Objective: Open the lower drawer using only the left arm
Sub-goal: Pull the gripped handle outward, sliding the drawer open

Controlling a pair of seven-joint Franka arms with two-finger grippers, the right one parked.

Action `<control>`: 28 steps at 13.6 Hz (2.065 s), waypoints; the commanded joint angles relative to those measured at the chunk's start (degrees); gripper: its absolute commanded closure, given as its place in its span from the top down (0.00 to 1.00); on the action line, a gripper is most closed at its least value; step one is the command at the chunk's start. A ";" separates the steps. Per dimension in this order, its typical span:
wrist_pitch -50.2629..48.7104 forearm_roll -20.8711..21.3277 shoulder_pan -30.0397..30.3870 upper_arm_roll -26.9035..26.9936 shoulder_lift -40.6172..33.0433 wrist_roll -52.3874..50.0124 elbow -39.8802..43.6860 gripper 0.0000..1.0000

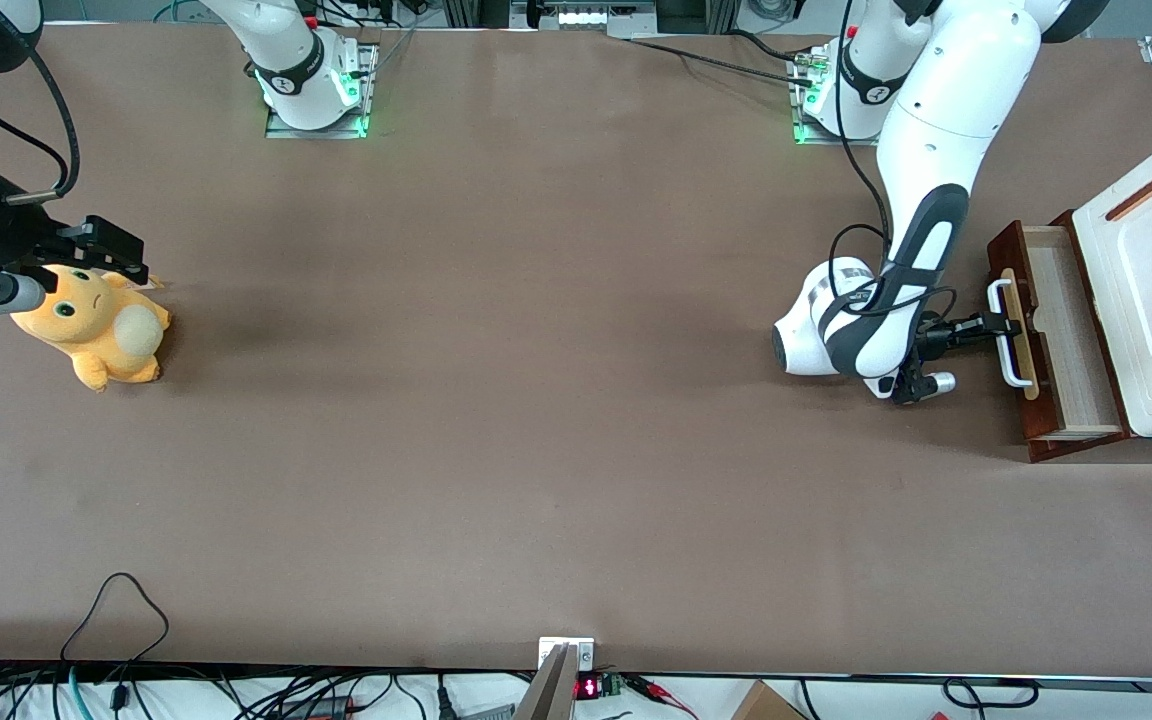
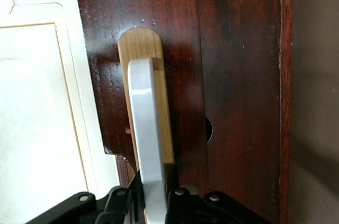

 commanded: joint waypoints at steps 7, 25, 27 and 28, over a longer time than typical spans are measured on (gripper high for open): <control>-1.33 -4.49 -3.33 -0.19 0.20 -0.81 0.17 0.18; -2.82 -6.87 -6.14 0.25 0.29 -0.81 0.25 0.18; -2.91 -6.96 -6.14 0.25 0.29 -0.81 0.25 0.18; -2.91 -6.96 -6.14 0.25 0.20 -0.81 0.25 0.18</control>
